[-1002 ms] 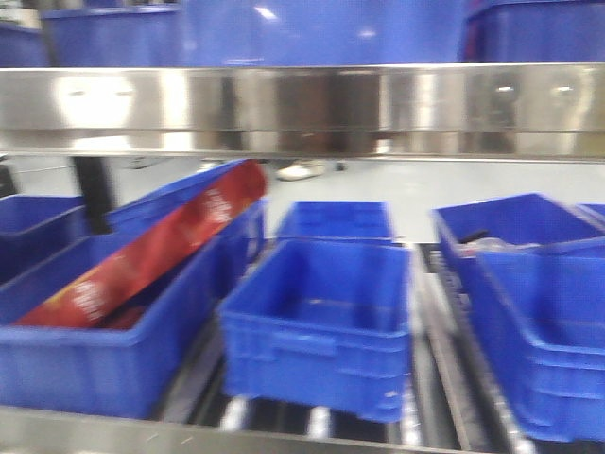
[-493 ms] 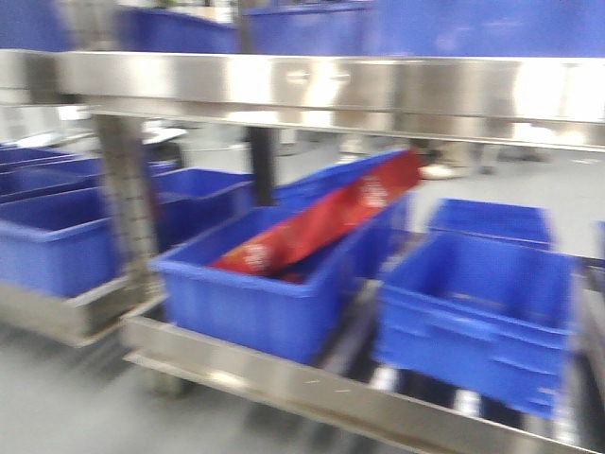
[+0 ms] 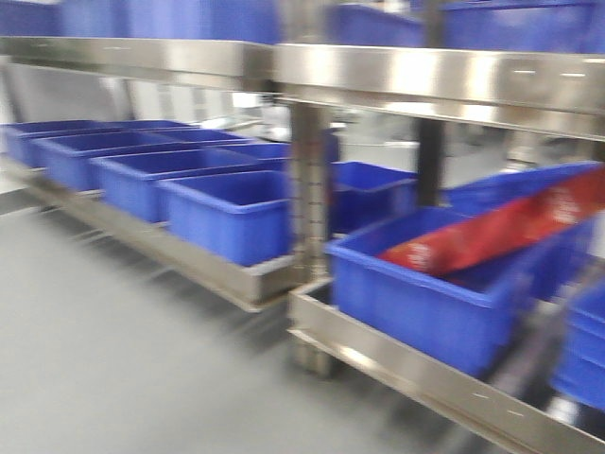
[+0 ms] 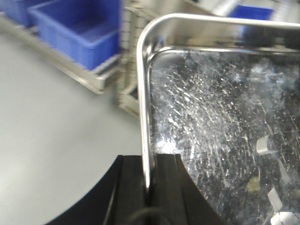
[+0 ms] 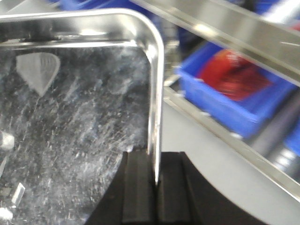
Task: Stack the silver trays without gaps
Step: 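Drive the base away from the shelf holding the tray in both grippers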
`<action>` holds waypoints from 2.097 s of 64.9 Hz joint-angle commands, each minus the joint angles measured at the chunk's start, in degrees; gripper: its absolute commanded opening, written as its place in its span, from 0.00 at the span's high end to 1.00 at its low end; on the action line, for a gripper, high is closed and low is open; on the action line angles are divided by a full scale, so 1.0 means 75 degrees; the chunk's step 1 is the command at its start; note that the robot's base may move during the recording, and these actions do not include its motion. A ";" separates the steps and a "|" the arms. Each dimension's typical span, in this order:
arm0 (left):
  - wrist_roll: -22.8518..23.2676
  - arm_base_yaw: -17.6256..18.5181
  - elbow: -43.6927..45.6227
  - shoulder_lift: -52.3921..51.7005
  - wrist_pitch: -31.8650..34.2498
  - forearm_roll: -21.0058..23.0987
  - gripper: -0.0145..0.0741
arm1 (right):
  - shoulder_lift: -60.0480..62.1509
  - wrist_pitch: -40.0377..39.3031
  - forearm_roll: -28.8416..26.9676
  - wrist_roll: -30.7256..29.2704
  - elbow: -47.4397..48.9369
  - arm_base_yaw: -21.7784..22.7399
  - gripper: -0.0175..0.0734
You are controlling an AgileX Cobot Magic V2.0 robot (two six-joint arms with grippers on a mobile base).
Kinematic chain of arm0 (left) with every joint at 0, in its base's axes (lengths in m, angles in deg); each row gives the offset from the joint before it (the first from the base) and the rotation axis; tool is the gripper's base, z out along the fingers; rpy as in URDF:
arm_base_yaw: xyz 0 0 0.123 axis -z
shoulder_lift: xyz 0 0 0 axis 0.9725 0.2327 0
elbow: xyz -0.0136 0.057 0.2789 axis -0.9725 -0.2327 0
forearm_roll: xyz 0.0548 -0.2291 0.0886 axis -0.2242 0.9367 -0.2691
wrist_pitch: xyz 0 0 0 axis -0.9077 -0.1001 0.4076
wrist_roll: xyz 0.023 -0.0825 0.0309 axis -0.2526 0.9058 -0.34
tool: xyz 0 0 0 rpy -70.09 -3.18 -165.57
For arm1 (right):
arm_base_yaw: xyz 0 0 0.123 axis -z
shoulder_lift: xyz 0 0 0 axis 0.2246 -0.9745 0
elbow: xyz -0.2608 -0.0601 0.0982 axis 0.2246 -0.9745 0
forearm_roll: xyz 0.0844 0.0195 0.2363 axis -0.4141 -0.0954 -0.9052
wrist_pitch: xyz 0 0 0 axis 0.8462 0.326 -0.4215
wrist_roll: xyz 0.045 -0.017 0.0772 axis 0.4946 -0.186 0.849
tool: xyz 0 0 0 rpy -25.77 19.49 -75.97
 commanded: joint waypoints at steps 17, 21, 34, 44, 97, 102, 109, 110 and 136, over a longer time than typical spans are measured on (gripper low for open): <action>0.0012 0.0070 0.0077 -0.0089 0.0336 0.0094 0.85 | 0.0030 -0.0352 -0.0003 -0.0074 0.0080 -0.0051 0.89; 0.0012 0.0070 0.0077 -0.0089 0.0336 0.0094 0.85 | 0.0030 -0.0352 -0.0003 -0.0074 0.0080 -0.0051 0.89; 0.0012 0.0070 0.0077 -0.0089 0.0336 0.0094 0.85 | 0.0030 -0.0352 -0.0003 -0.0074 0.0080 -0.0051 0.89; 0.0012 0.0070 0.0077 -0.0089 0.0336 0.0094 0.85 | 0.0030 -0.0352 -0.0003 -0.0074 0.0080 -0.0051 0.89; 0.0012 0.0070 0.0077 -0.0089 0.0336 0.0094 0.85 | 0.0030 -0.0352 -0.0003 -0.0074 0.0080 -0.0051 0.89; 0.0012 0.0070 0.0077 -0.0089 0.0336 0.0094 0.85 | 0.0030 -0.0352 -0.0003 -0.0074 0.0080 -0.0051 0.89; 0.0012 0.0070 0.0077 -0.0089 0.0336 0.0094 0.85 | 0.0030 -0.0352 -0.0003 -0.0074 0.0080 -0.0051 0.89; 0.0012 0.0070 0.0077 -0.0089 0.0336 0.0094 0.85 | 0.0030 -0.0352 -0.0003 -0.0074 0.0080 -0.0051 0.89; 0.0012 0.0070 0.0077 -0.0089 0.0336 0.0094 0.85 | 0.0030 -0.0352 -0.0003 -0.0074 0.0080 -0.0051 0.89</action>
